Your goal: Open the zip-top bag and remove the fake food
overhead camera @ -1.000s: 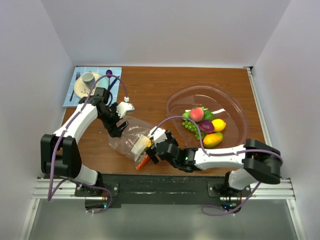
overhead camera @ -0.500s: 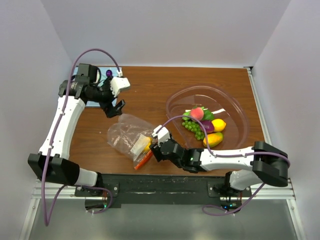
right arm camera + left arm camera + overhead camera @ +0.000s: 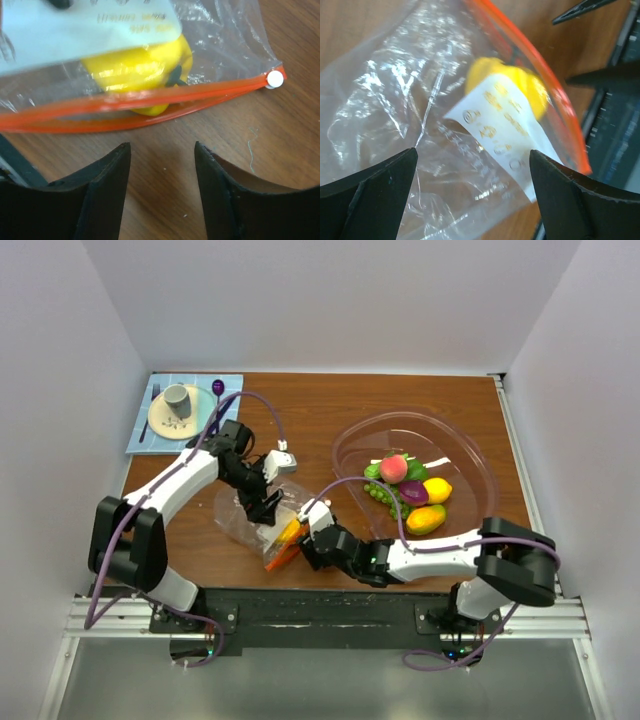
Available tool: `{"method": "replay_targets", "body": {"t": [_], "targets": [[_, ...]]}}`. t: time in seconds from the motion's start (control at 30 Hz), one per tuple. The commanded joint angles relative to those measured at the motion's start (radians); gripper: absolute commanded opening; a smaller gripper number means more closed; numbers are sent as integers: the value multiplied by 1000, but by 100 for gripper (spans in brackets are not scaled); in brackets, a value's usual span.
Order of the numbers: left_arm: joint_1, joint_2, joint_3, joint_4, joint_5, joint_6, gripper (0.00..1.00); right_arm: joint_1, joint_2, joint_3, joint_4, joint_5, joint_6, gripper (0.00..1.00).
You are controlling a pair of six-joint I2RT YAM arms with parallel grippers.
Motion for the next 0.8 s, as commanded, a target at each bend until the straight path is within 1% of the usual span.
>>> {"method": "replay_targets", "body": {"t": [0.0,0.03,0.1,0.2,0.3,0.43,0.6,0.77], "targets": [[-5,55,1,177,-70,-36,100,4,61,32,59,48,-12,72],[-8,61,1,208,-85,-36,100,4,88,44,68,57,-17,81],[-16,84,8,222,-124,-33,100,3,115,62,81,75,-38,89],[-51,110,16,225,-154,-28,100,3,141,96,91,95,-64,96],[-91,110,-19,245,-197,-24,100,3,144,124,98,102,-87,99],[-123,110,-52,258,-217,-19,100,4,139,154,91,88,-112,98],[-128,110,-65,246,-228,-1,100,-6,159,164,99,80,-147,99],[-128,107,-84,232,-242,22,100,-54,190,164,120,60,-149,99]]}}
